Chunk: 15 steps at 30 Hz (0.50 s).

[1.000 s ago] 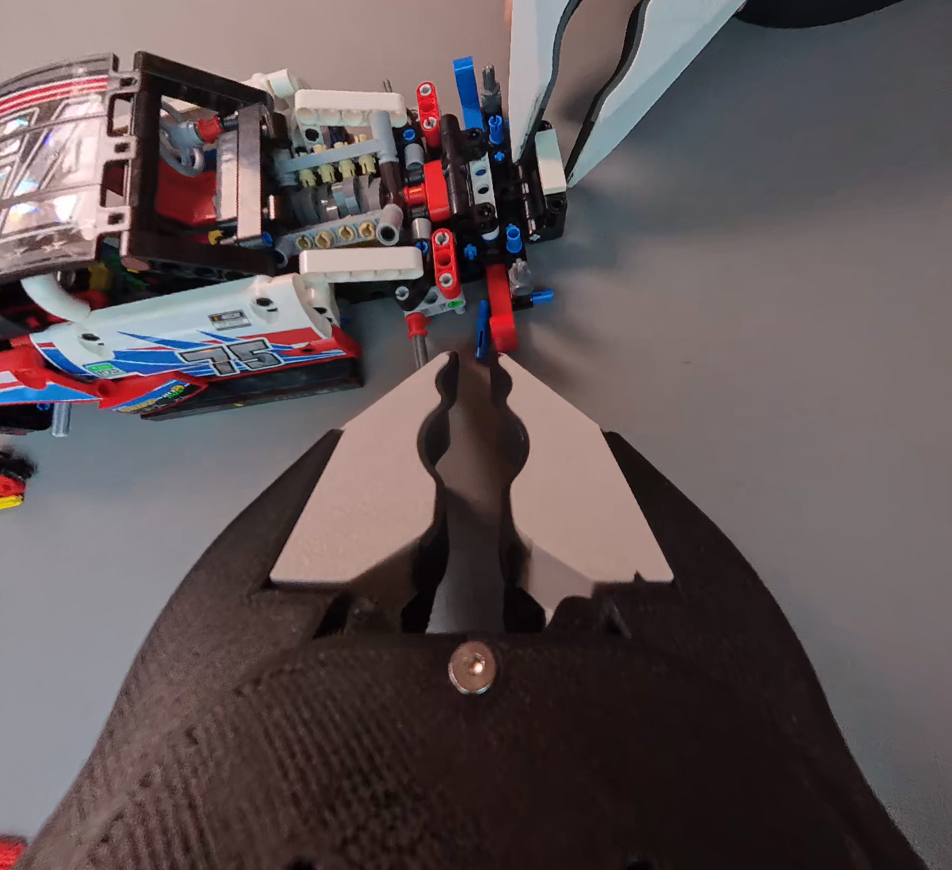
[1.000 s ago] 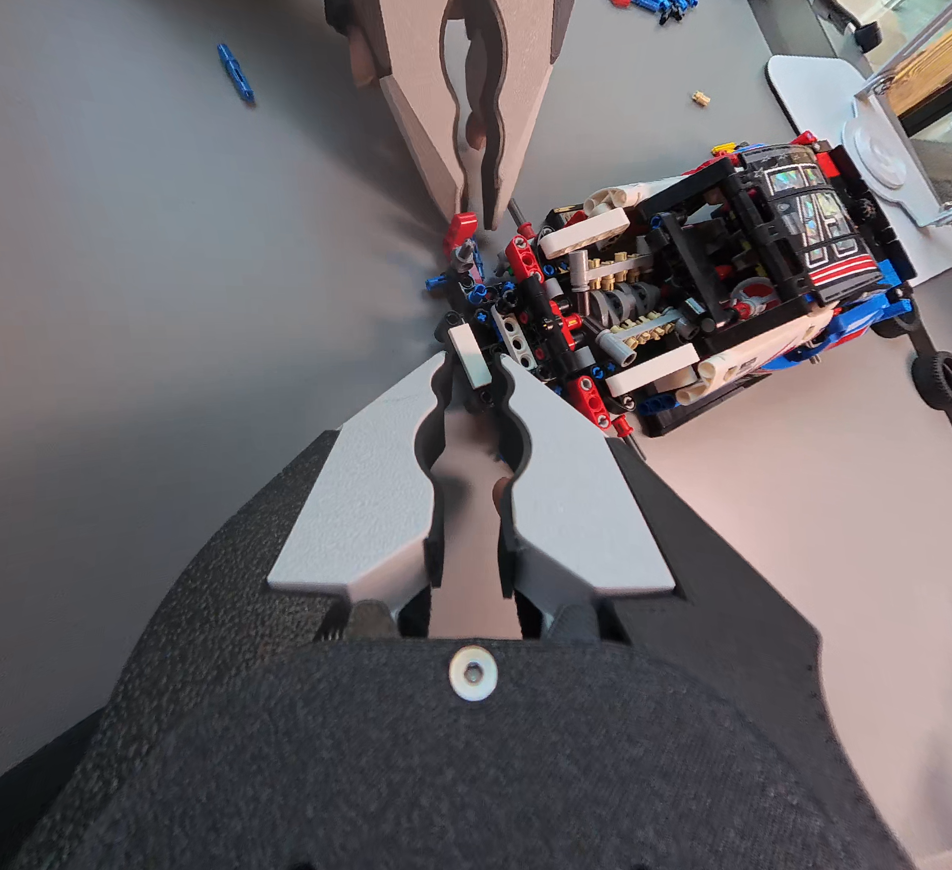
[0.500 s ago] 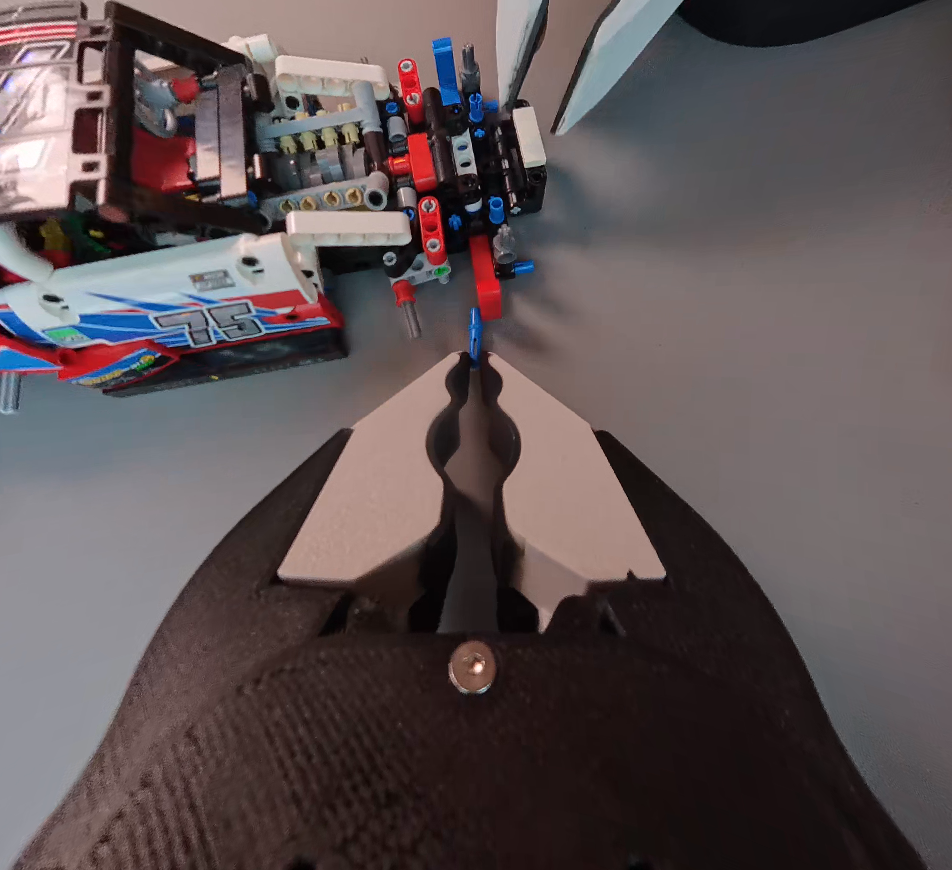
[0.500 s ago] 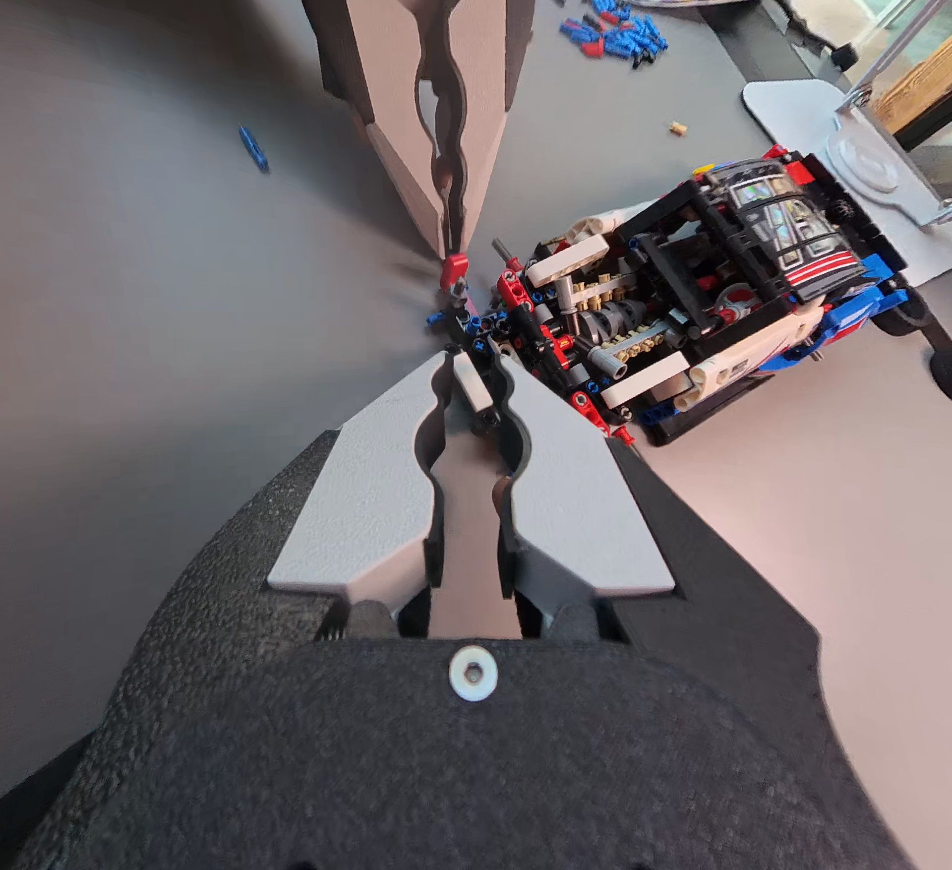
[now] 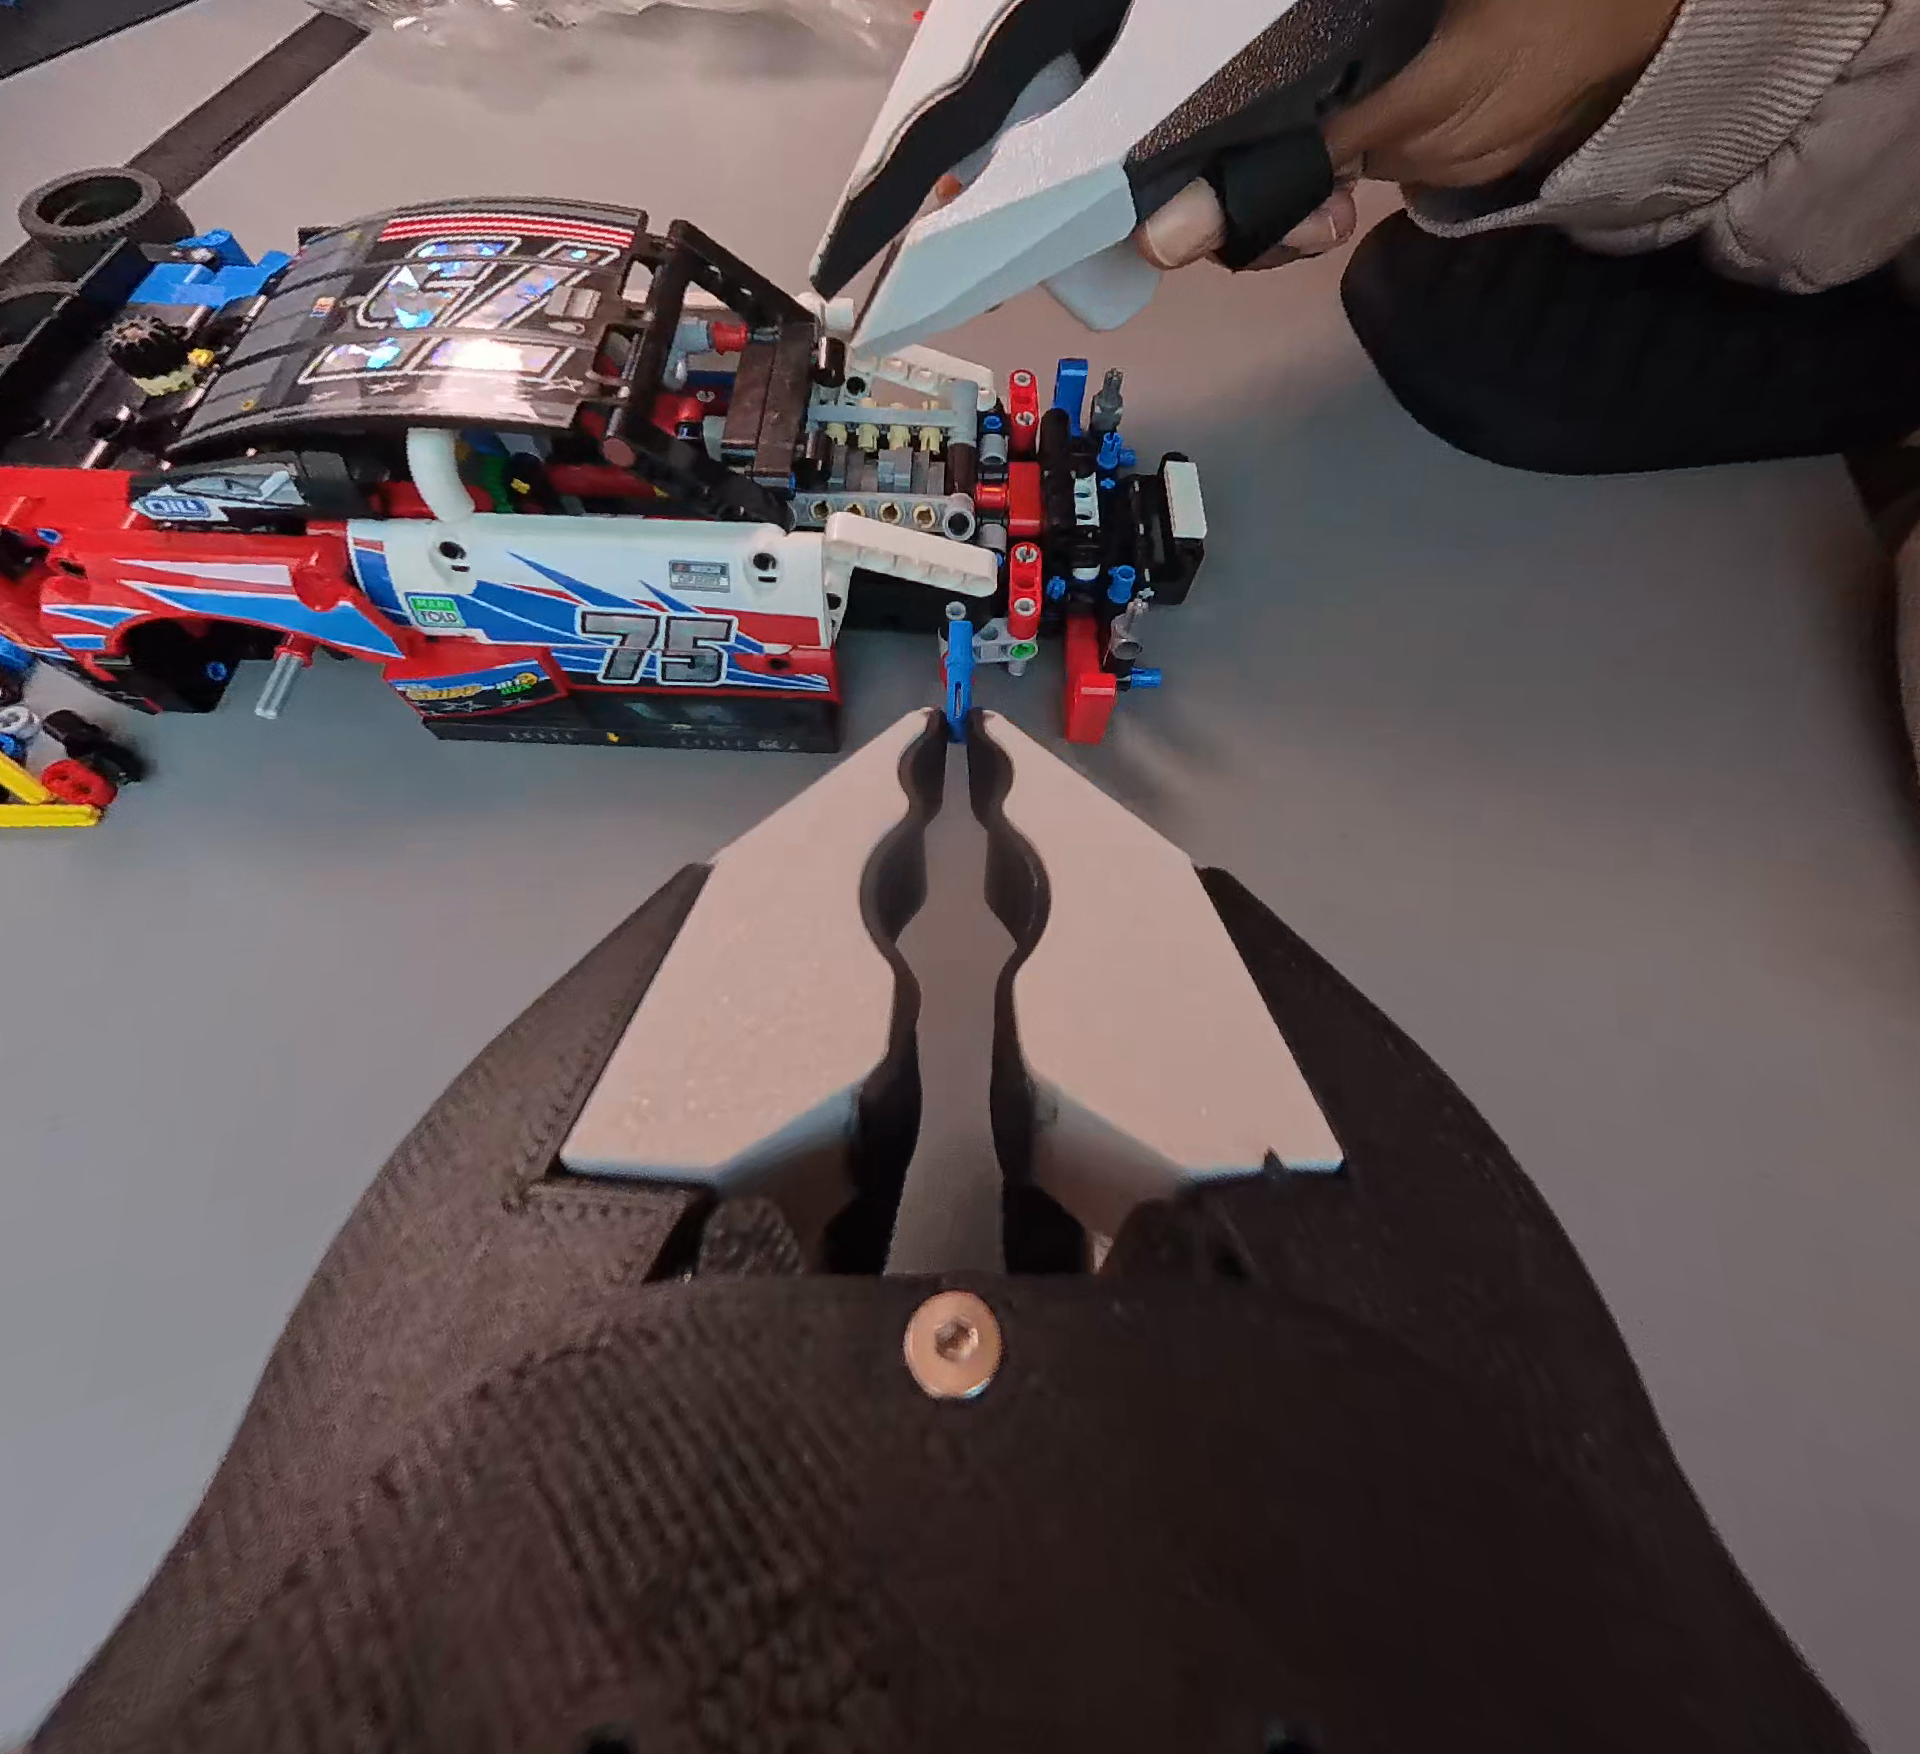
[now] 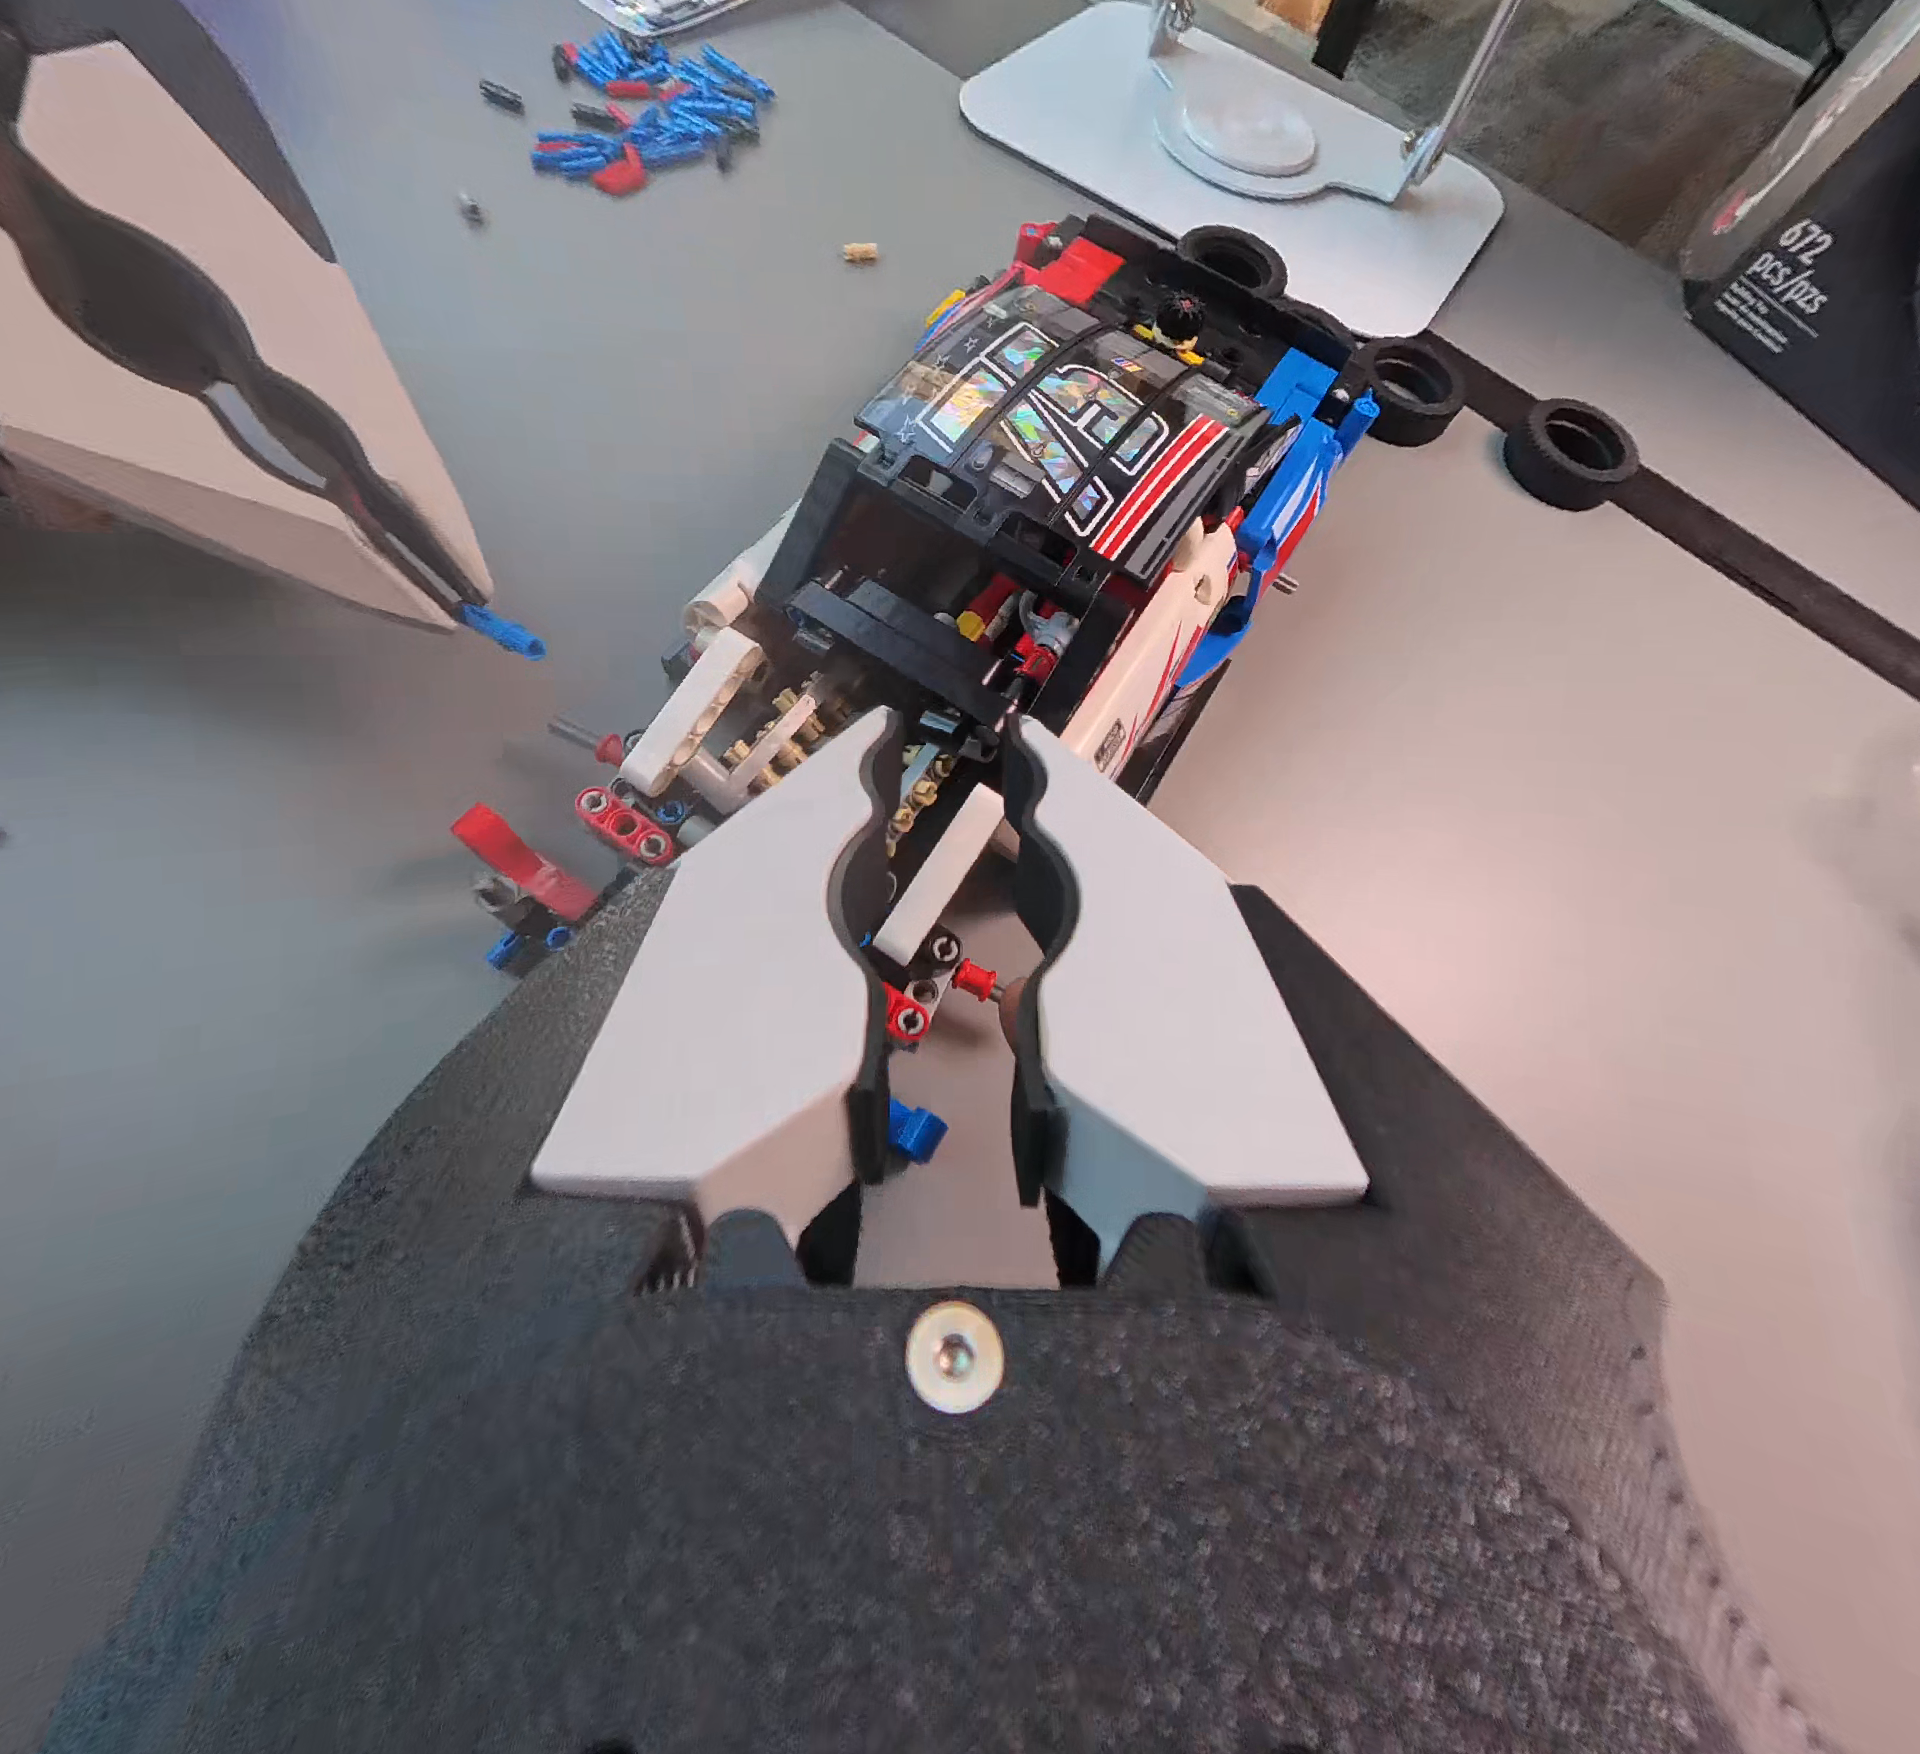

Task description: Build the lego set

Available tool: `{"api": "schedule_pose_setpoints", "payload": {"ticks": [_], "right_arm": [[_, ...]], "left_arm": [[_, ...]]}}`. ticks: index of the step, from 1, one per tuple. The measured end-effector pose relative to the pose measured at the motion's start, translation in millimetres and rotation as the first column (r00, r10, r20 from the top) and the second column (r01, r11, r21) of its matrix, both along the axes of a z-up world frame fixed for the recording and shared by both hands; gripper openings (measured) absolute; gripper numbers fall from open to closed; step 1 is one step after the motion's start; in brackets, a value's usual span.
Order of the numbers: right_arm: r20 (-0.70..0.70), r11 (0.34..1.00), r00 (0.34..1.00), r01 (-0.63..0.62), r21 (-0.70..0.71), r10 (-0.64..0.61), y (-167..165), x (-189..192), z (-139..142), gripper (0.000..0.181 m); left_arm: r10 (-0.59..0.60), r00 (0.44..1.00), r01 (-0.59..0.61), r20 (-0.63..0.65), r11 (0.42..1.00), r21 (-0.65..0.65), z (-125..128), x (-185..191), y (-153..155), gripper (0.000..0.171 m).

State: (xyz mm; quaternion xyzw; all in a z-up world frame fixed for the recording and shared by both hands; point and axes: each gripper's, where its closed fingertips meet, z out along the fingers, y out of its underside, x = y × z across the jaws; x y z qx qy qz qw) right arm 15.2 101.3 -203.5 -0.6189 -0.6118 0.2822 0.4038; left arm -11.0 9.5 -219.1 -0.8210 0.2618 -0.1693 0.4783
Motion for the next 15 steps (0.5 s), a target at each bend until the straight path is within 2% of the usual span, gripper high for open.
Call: {"api": "schedule_pose_setpoints", "payload": {"ticks": [3, 10, 13, 15], "right_arm": [[0.063, 0.998, 0.997, 0.029, 0.06, -0.033, 0.7, -4.3, -8.3, 0.008], [0.098, 0.97, 0.989, 0.087, 0.227, -0.111, 1.7, -6.2, -10.2, 0.006], [0.13, 0.917, 0.984, 0.064, 0.393, -0.124, 4.3, -6.6, -10.1, 0.005], [0.175, 0.831, 0.978, -0.002, 0.556, -0.114, 5.6, -7.1, -9.8, 0.005]], "left_arm": [[0.006, 1.0, -0.005, 0.003, 1.0, -0.01, -4.2, -0.1, -3.0, 0.002], [-0.002, 1.0, 0.002, 0.026, 1.0, 0.005, 0.9, 1.5, -3.8, 0.002], [-0.011, 0.999, 0.01, 0.037, 1.0, 0.009, 2.5, 4.1, -4.9, 0.002], [-0.016, 0.999, 0.016, 0.029, 1.0, 0.011, 2.2, 5.9, -5.7, 0.002]]}}
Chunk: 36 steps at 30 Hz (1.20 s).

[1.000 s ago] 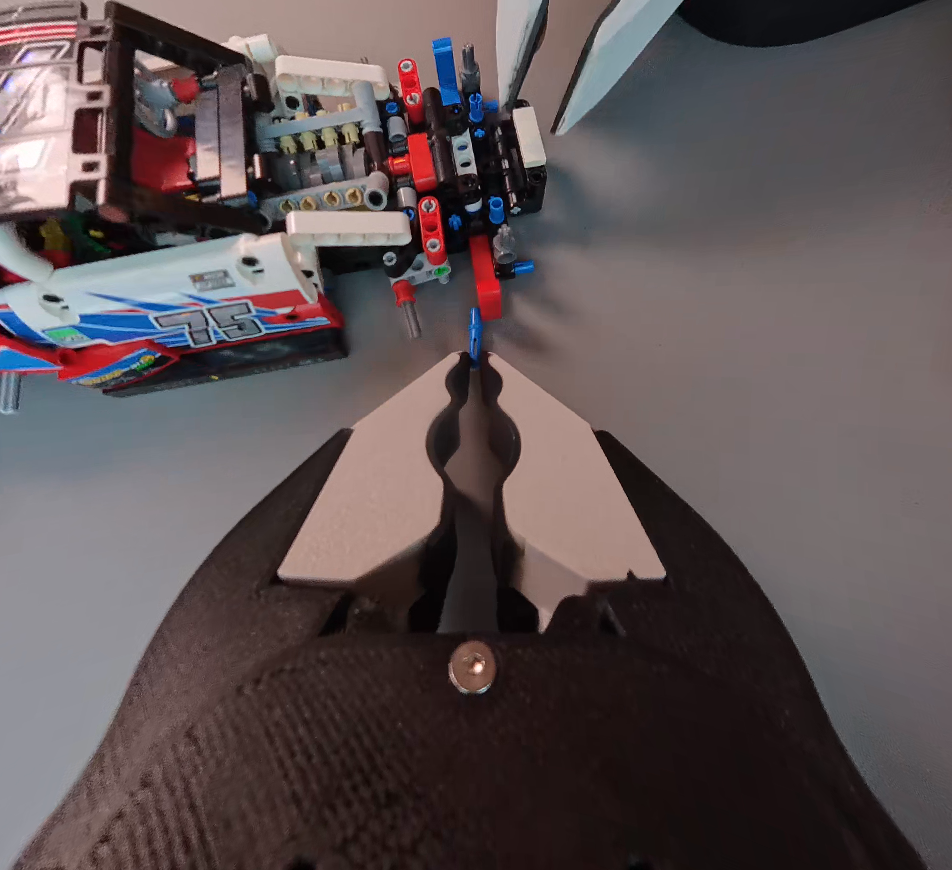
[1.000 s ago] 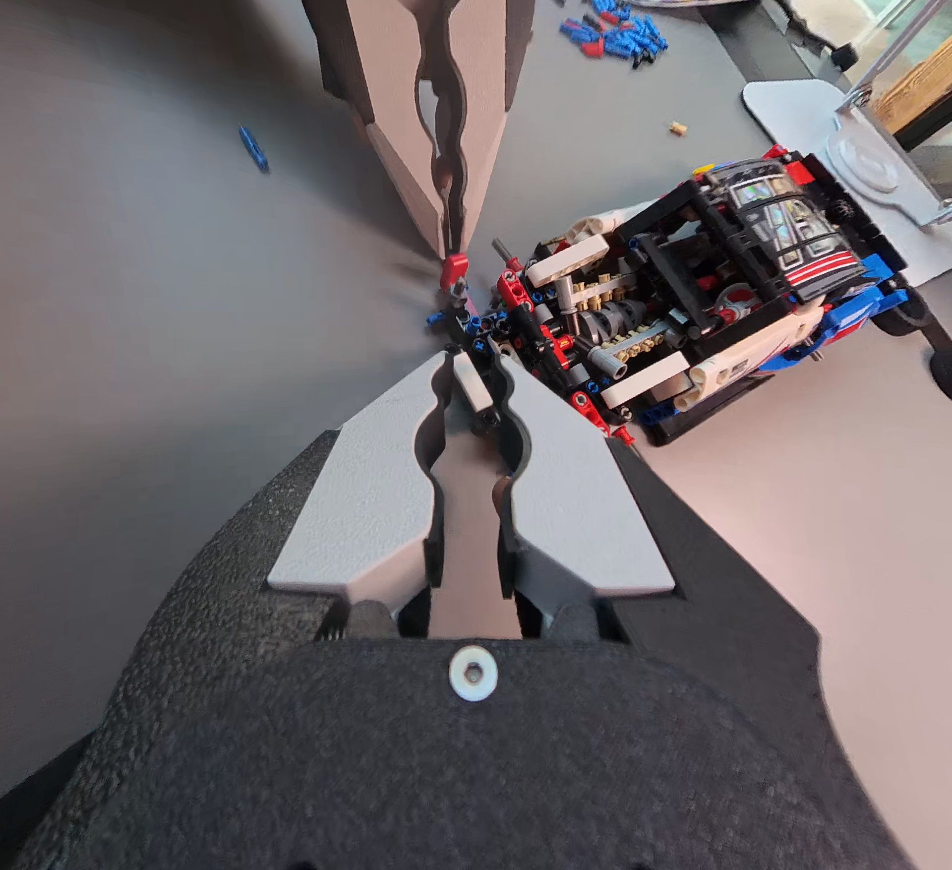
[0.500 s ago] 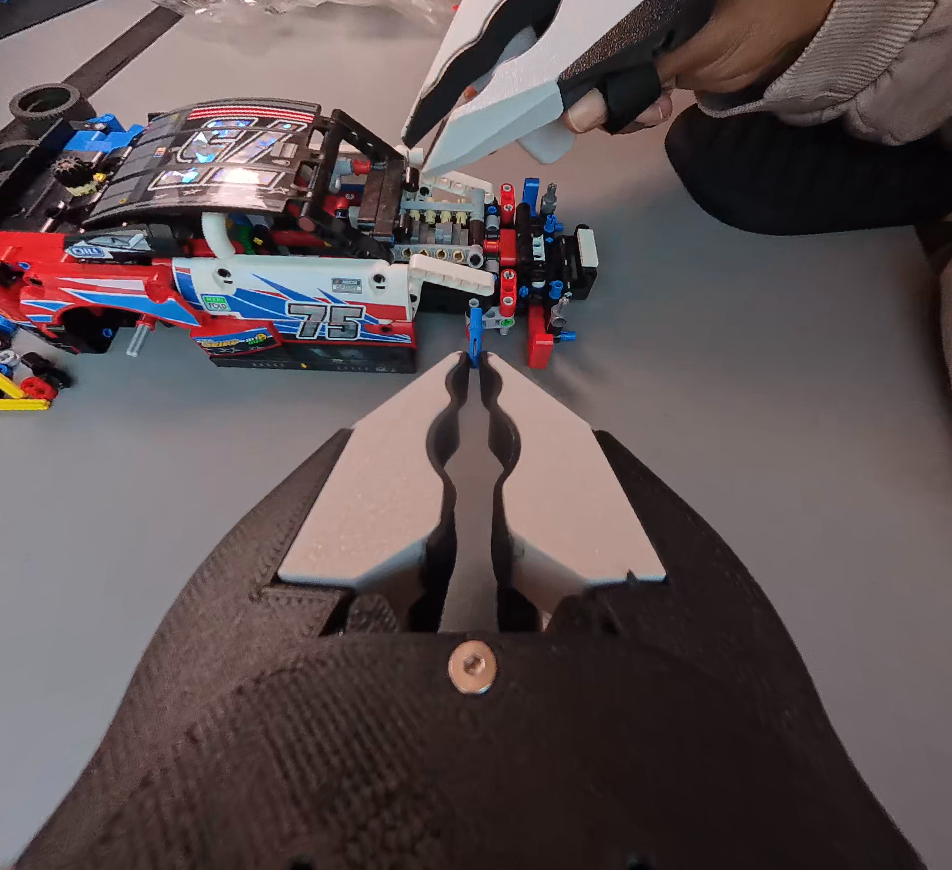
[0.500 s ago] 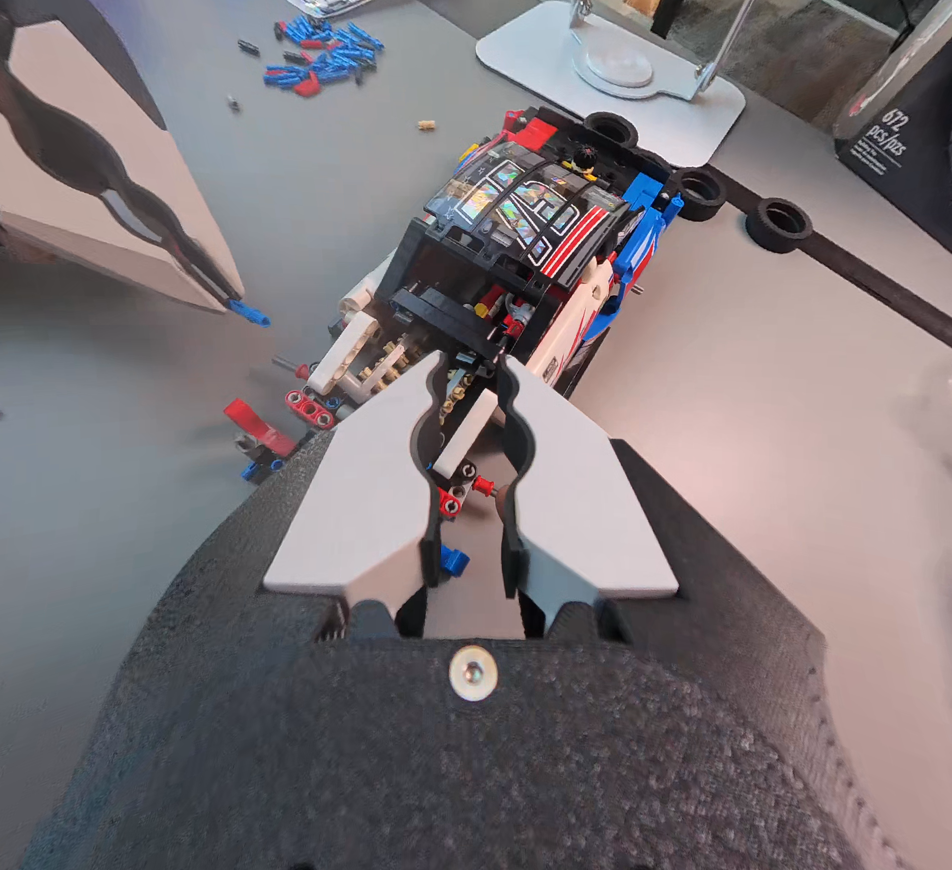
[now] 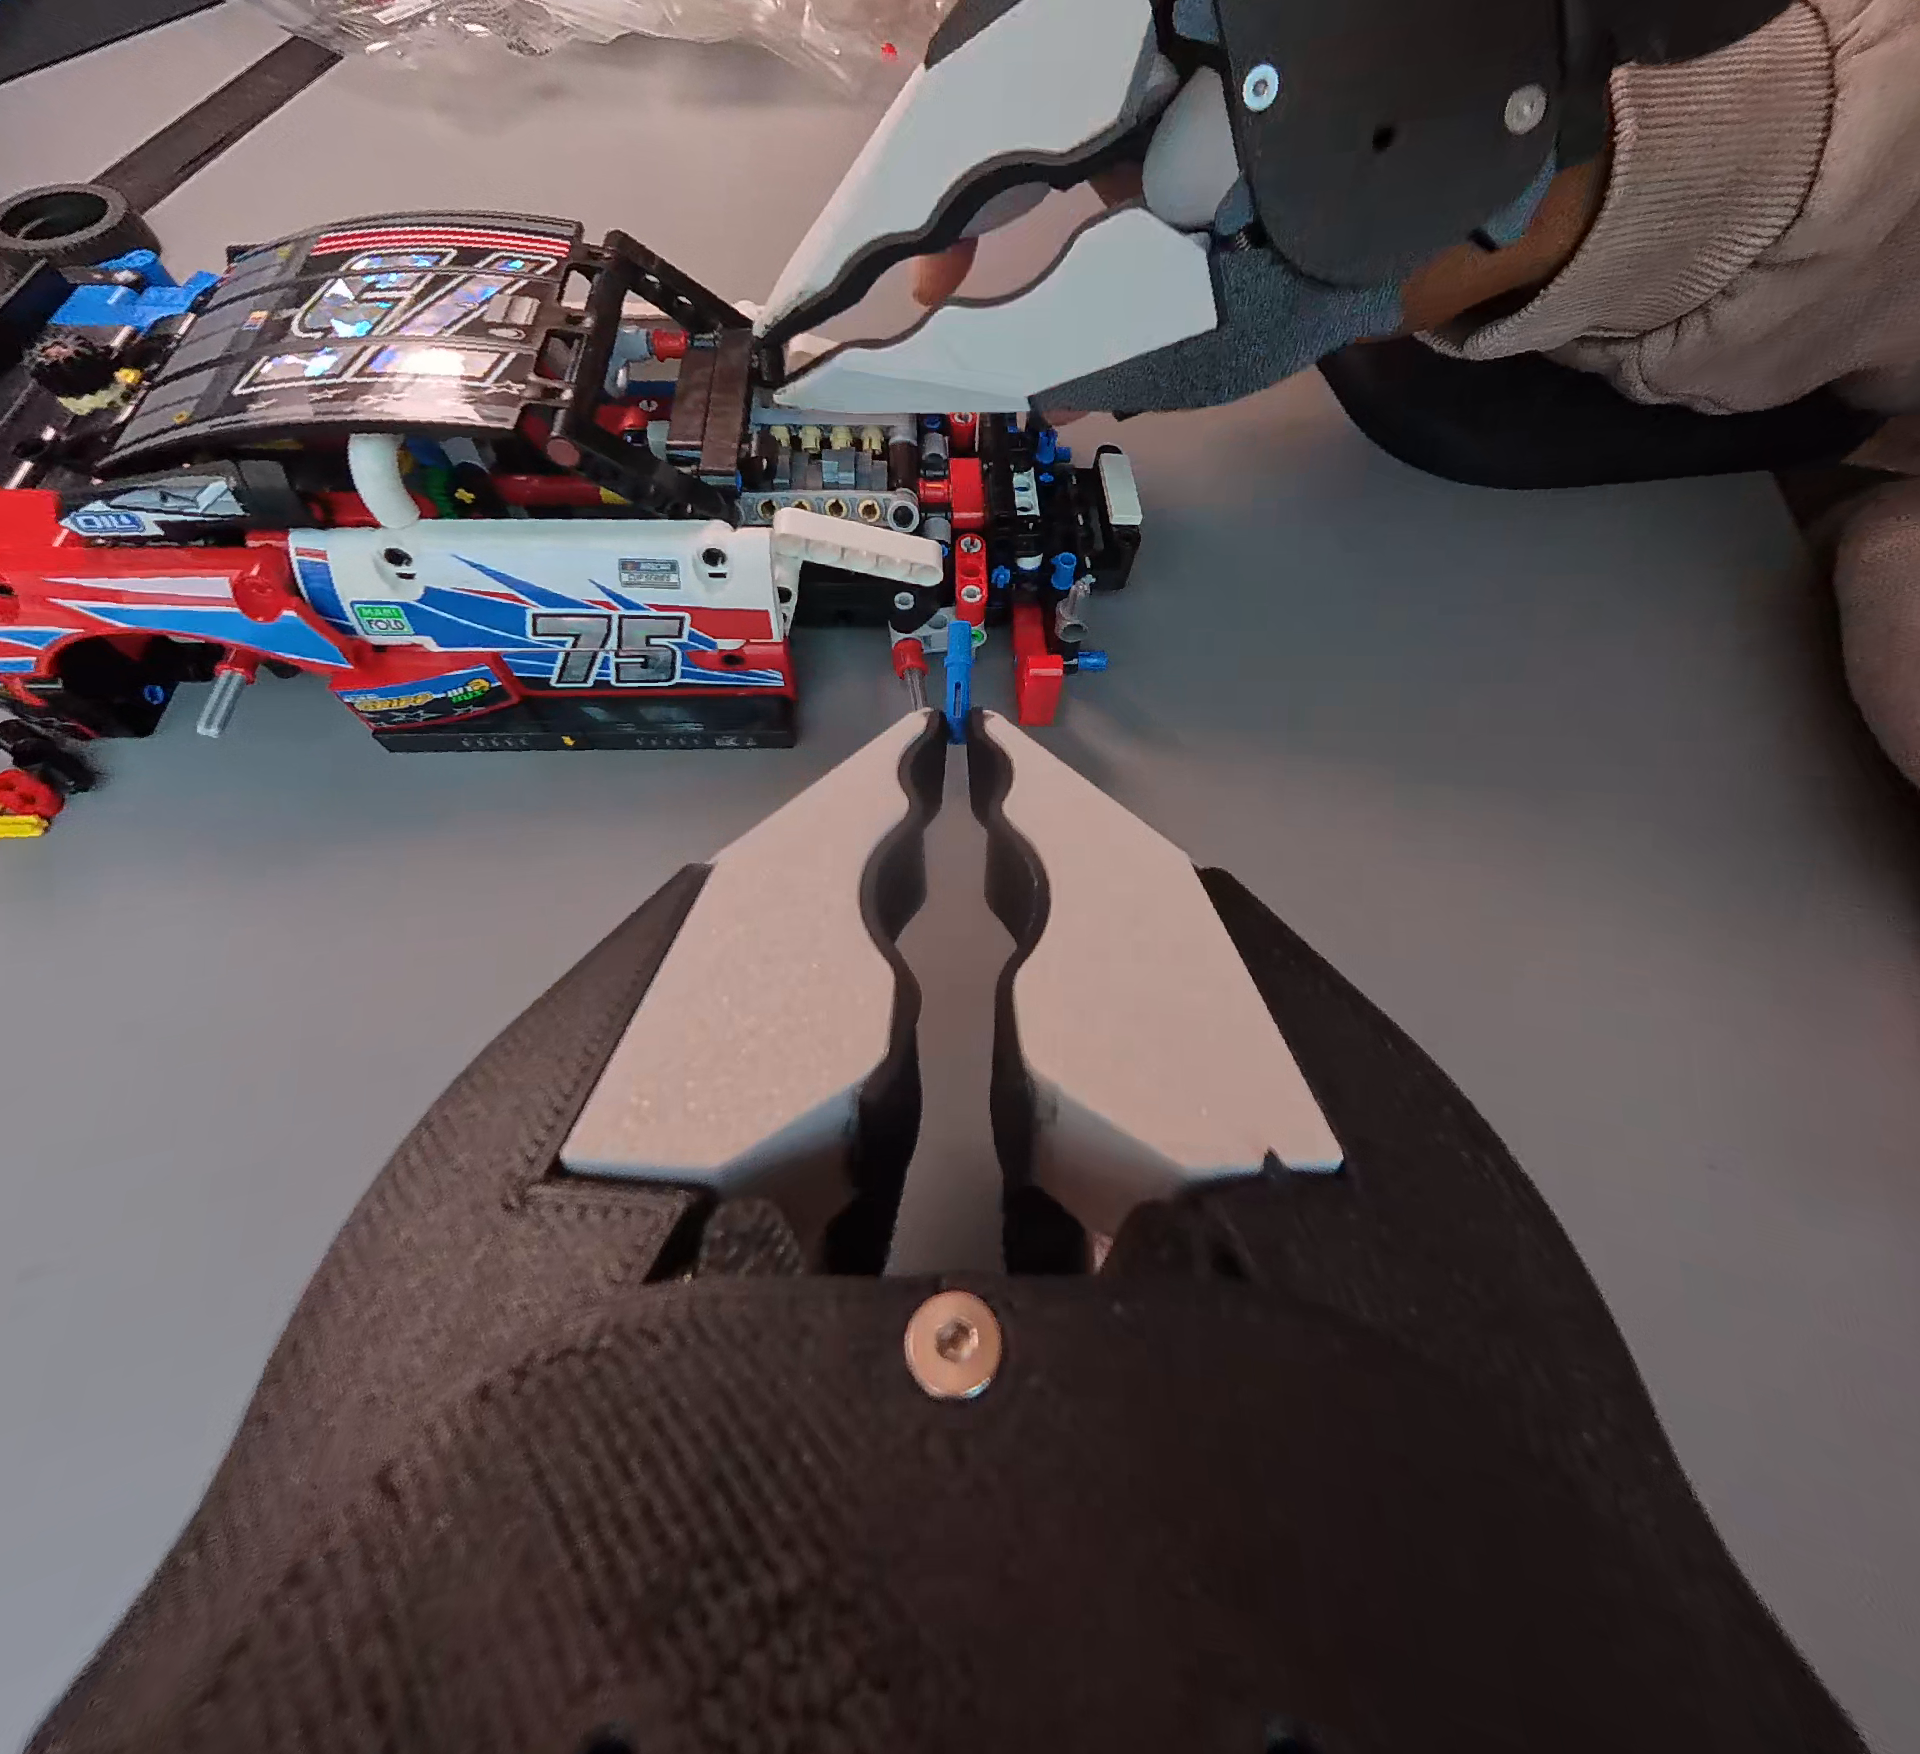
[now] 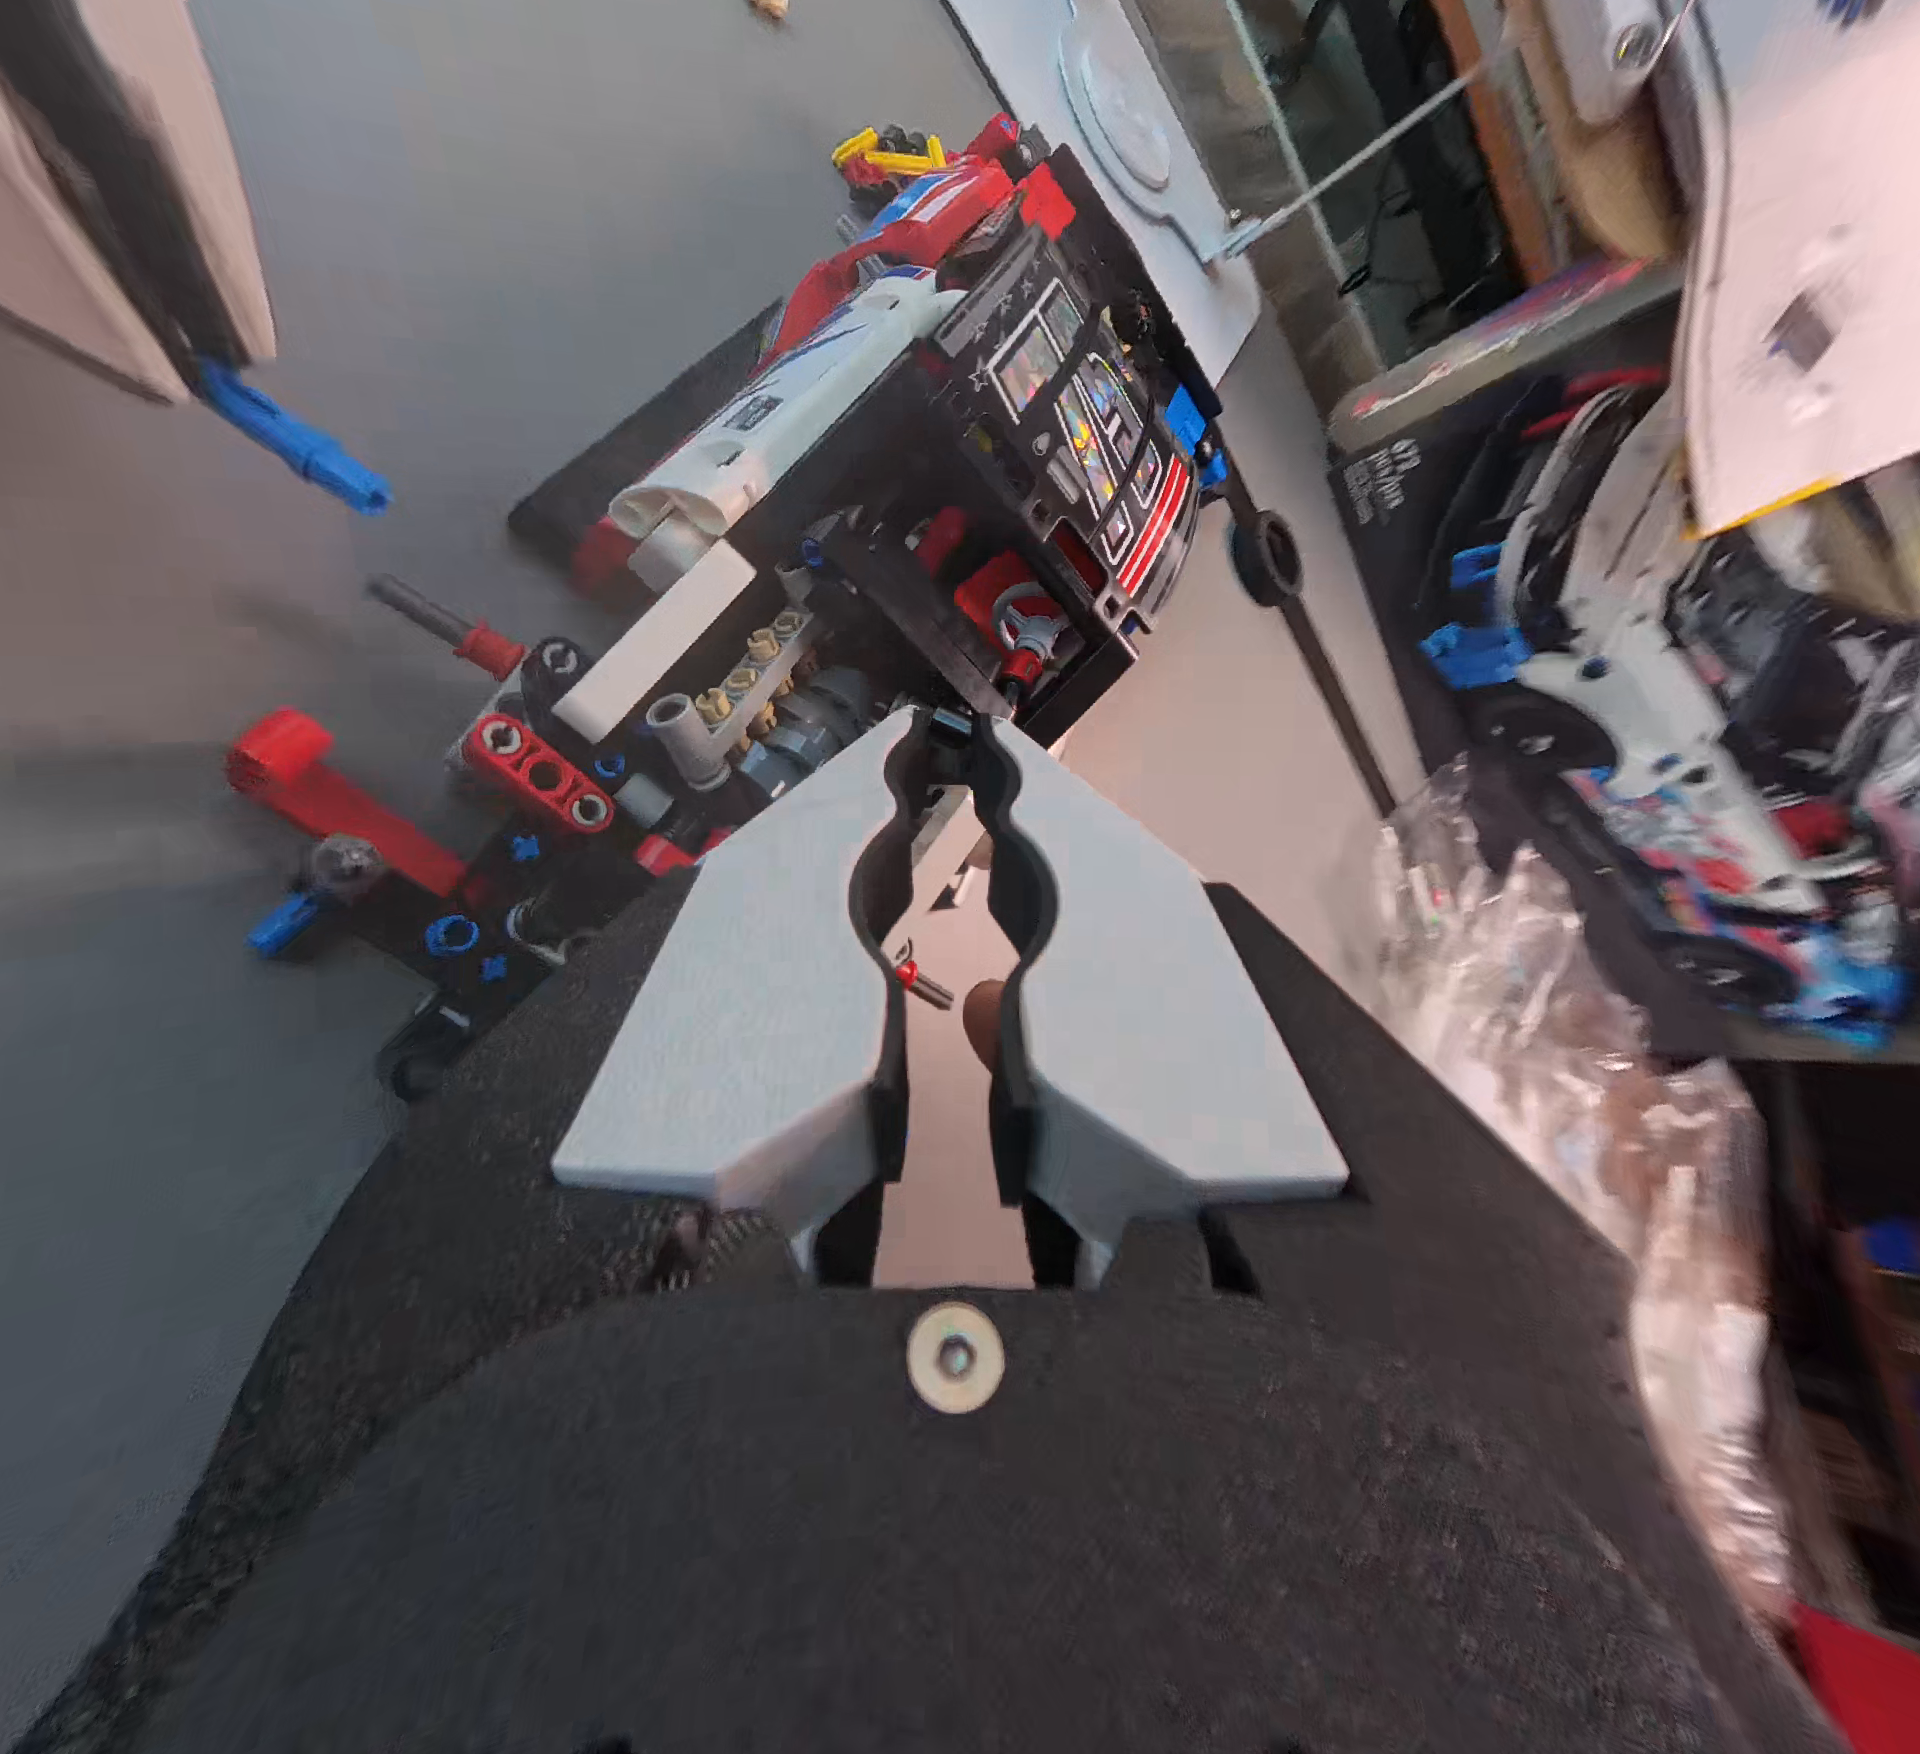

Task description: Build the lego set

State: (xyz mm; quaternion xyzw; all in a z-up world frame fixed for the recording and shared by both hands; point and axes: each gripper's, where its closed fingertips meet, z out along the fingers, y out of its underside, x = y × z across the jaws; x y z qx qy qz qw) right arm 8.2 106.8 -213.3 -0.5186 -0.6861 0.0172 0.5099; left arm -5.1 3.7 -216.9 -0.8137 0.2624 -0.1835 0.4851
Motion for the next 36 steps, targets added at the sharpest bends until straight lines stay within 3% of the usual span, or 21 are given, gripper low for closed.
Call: {"api": "schedule_pose_setpoints", "payload": {"ticks": [4, 8, 9, 12, 14, 16, 18, 20, 22, 23, 26, 30, 36], "right_arm": [[0.175, 0.915, 0.981, -0.145, 0.376, 0.083, -2, -4, -1, 0.005], [0.336, 0.763, 0.929, -0.327, 0.557, 0.153, -8, -11, -1, 0.005], [0.35, 0.757, 0.923, -0.343, 0.556, 0.16, -8, -11, -1, 0.005], [0.287, 0.844, 0.935, -0.319, 0.431, 0.207, -9, -10, 0, 0.012], [0.157, 0.945, 0.96, -0.26, 0.198, 0.231, -14, -8, 1, 0.021], [-0.01, 0.964, 0.966, -0.258, -0.063, 0.258, -26, -6, 8, 0.025], [-0.183, 0.894, 0.934, -0.35, -0.281, 0.308, -46, -2, 23, 0.024], [-0.328, 0.743, 0.875, -0.479, -0.468, 0.357, -71, 6, 39, 0.023], [-0.43, 0.592, 0.825, -0.563, -0.576, 0.367, -91, 13, 54, 0.024], [-0.46, 0.562, 0.811, -0.584, -0.586, 0.362, -94, 13, 59, 0.024], [-0.481, 0.528, 0.775, -0.631, -0.568, 0.41, -105, 14, 63, 0.022], [-0.52, 0.434, 0.738, -0.675, -0.597, 0.431, -118, 11, 70, 0.013], [-0.503, 0.425, 0.739, -0.671, -0.608, 0.448, -117, 8, 67, 0.004]], "left_arm": [[-0.006, 1.0, 0.006, -0.009, 1.0, 0.002, -1, 2, -1, 0.002], [-0.006, 1.0, 0.006, -0.007, 1.0, -0.005, -3, 3, -1, 0.002], [-0.005, 1.0, 0.005, -0.009, 1.0, -0.005, -3, 3, -1, 0.002], [0.009, 1.0, -0.009, -0.007, 1.0, 0.012, 1, 0, 0, 0.002], [0.022, 1.0, -0.022, 0.022, 0.999, 0.03, 7, -2, 1, 0.002], [0.026, 0.997, -0.03, 0.066, 0.998, 0.056, 14, -3, 2, 0.002], [0.005, 0.992, -0.018, 0.126, 0.994, 0.104, 25, -1, 2, 0.002], [-0.033, 0.982, 0.004, 0.187, 0.987, 0.158, 38, 4, -1, 0.002], [-0.066, 0.975, 0.021, 0.213, 0.978, 0.206, 48, 9, -3, 0.002], [-0.091, 0.971, 0.038, 0.221, 0.972, 0.233, 52, 13, -6, 0.002], [-0.127, 0.964, 0.058, 0.233, 0.958, 0.281, 61, 20, -10, 0.002], [-0.136, 0.966, 0.065, 0.219, 0.95, 0.304, 63, 25, -12, 0.002], [-0.147, 0.964, 0.074, 0.222, 0.949, 0.307, 63, 28, -12, 0.002]]}}
